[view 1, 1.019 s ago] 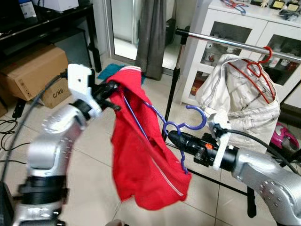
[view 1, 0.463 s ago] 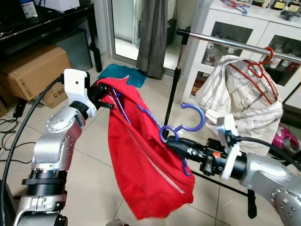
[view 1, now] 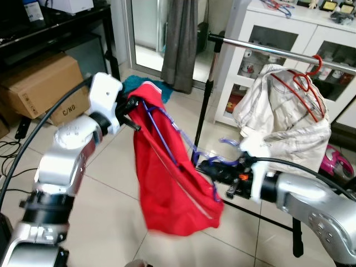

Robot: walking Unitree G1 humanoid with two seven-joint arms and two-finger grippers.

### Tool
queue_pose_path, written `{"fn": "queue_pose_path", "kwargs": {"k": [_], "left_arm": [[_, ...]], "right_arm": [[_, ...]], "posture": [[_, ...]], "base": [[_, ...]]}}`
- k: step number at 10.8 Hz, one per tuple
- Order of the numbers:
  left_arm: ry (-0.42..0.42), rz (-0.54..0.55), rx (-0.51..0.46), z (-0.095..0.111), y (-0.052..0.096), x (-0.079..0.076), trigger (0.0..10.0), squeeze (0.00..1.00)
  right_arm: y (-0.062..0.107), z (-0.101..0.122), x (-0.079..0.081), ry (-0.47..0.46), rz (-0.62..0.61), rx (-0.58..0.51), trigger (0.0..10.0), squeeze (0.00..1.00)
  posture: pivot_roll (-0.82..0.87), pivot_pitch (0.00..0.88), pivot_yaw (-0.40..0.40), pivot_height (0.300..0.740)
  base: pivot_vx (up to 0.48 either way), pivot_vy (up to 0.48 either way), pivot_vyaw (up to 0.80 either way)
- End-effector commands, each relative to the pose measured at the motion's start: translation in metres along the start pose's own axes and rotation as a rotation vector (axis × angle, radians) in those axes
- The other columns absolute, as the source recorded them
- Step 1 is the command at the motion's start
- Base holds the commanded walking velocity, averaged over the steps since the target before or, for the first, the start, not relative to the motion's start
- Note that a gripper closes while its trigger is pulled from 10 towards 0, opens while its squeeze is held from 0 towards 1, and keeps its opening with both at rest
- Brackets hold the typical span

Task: Hang hanger

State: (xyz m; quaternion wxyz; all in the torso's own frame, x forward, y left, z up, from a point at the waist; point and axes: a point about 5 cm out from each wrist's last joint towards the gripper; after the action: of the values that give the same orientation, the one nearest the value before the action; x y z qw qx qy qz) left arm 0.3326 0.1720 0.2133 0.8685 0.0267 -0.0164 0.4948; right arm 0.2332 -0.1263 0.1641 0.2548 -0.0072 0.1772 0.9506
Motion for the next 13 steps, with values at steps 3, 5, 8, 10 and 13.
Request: {"fn": "queue_pose_path", "kwargs": {"k": [3, 5, 8, 10, 13], "left_arm": [[0.059, -0.116, -0.018, 0.010, -0.010, -0.021, 0.0, 0.00], [0.232, 0.130, -0.155, 0.018, 0.000, 0.021, 0.0, 0.00], [0.536, 0.320, -0.280, 0.006, 0.016, 0.060, 0.0, 0.00], [0.399, 0.196, -0.155, -0.002, 0.007, 0.039, 0.0, 0.00], [0.020, -0.024, 0.067, -0.004, -0.009, 0.007, 0.0, 0.00]], "right_arm": [[-0.001, -0.015, 0.016, 0.033, 0.146, 0.128, 0.0, 0.00], [0.016, -0.021, 0.013, -0.037, 0.135, 0.085, 0.0, 0.00], [0.033, -0.028, 0.018, -0.075, 0.173, 0.038, 0.0, 0.00], [0.026, -0.023, 0.010, -0.033, 0.093, 0.023, 0.0, 0.00], [0.012, -0.024, 0.005, 0.140, 0.133, 0.238, 0.0, 0.00]], "posture": [[0.00, 0.000, -0.028, 0.740], [0.00, 0.000, -0.032, 0.740], [-0.01, 0.000, -0.025, 0.740], [-0.01, 0.000, -0.026, 0.740], [-0.01, 0.000, -0.022, 0.740]], "base": [[0.000, 0.000, 0.00], [0.000, 0.000, 0.00], [0.000, 0.000, 0.00], [0.000, 0.000, 0.00], [0.000, 0.000, 0.00]]}}
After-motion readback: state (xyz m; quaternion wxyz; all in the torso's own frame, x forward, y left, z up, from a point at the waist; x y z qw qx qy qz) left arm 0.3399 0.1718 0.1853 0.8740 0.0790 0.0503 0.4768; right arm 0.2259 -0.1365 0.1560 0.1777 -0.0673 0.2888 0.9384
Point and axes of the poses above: a point about 5 cm out from each wrist's last joint towards the gripper, its own y axis pointing back from the gripper into the wrist, its own z axis along the axis of the wrist's last joint, x = y × z, and after that the axes turned 12 degrees about y, right-handed
